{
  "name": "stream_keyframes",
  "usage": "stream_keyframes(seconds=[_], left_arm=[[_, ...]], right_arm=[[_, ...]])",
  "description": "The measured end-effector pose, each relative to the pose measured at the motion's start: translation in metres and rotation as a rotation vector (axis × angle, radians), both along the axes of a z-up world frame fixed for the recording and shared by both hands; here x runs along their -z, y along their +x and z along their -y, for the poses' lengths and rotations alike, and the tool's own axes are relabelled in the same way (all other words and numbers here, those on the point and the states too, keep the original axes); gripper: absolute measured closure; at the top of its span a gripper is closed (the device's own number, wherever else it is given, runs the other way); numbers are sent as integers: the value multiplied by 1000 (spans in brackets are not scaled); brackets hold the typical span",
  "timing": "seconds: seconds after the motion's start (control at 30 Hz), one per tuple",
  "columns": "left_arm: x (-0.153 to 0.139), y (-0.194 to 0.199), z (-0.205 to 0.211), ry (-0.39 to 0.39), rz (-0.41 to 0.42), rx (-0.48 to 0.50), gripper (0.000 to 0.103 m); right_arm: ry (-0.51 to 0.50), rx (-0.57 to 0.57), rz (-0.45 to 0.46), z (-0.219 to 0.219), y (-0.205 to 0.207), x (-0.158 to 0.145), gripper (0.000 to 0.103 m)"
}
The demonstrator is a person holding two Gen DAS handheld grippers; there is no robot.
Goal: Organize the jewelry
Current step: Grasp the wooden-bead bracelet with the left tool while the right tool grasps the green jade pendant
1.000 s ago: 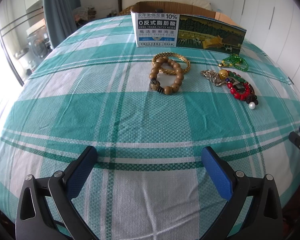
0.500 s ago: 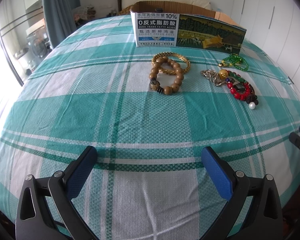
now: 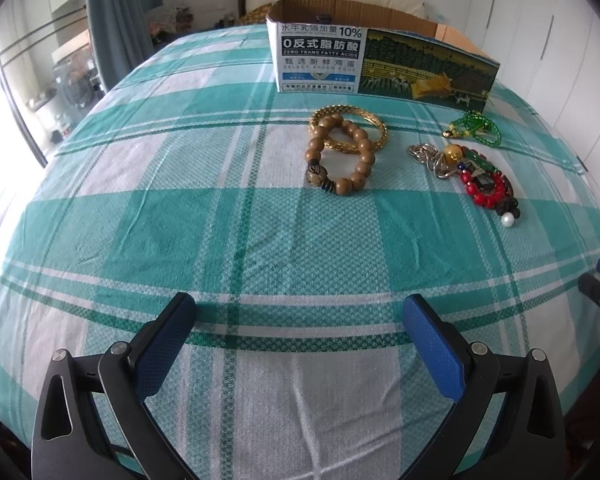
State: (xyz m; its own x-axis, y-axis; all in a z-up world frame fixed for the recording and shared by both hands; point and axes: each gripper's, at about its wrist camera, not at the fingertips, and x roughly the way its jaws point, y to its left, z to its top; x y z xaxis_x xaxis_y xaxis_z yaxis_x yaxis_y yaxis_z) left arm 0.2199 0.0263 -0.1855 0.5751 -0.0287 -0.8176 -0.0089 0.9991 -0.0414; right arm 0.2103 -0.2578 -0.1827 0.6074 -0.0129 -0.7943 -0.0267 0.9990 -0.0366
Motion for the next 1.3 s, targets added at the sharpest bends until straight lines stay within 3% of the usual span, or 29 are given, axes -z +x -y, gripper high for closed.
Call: stream_keyframes(seconds=[0.27, 0.47, 0.7, 0.87, 1.0, 1.03, 1.07, 1.17, 1.23, 1.3], left_arm=[[-27, 39, -28, -85, 40, -44, 0], [-27, 77, -33, -42, 28, -35, 1], [-14, 98, -31, -10, 0, -20, 1], [-9, 105, -28, 5, -11, -10, 1], [-3, 107, -24, 31, -27, -5, 2], [-2, 108, -23, 34, -29, -2, 2], [0, 108, -21, 36, -33, 4, 7], [-2, 105, -13, 34, -16, 38, 22], [-4, 102, -8, 33, -3, 60, 32], [-5, 99, -5, 29, 9, 79, 49]], right_arm=[[65, -77, 57, -20, 17, -24, 16], [109, -170, 71, -47, 42, -32, 17], [173, -249, 25, -72, 62, -26, 18], [182, -290, -7, -90, 74, -16, 28], [182, -307, -32, -99, 85, -4, 41], [179, -320, -41, -102, 86, -1, 49], [167, -331, -54, -105, 87, 2, 59], [150, -344, -59, -106, 84, 2, 75], [181, -331, -67, -99, 80, 1, 76], [174, -327, -70, -96, 78, 0, 78]])
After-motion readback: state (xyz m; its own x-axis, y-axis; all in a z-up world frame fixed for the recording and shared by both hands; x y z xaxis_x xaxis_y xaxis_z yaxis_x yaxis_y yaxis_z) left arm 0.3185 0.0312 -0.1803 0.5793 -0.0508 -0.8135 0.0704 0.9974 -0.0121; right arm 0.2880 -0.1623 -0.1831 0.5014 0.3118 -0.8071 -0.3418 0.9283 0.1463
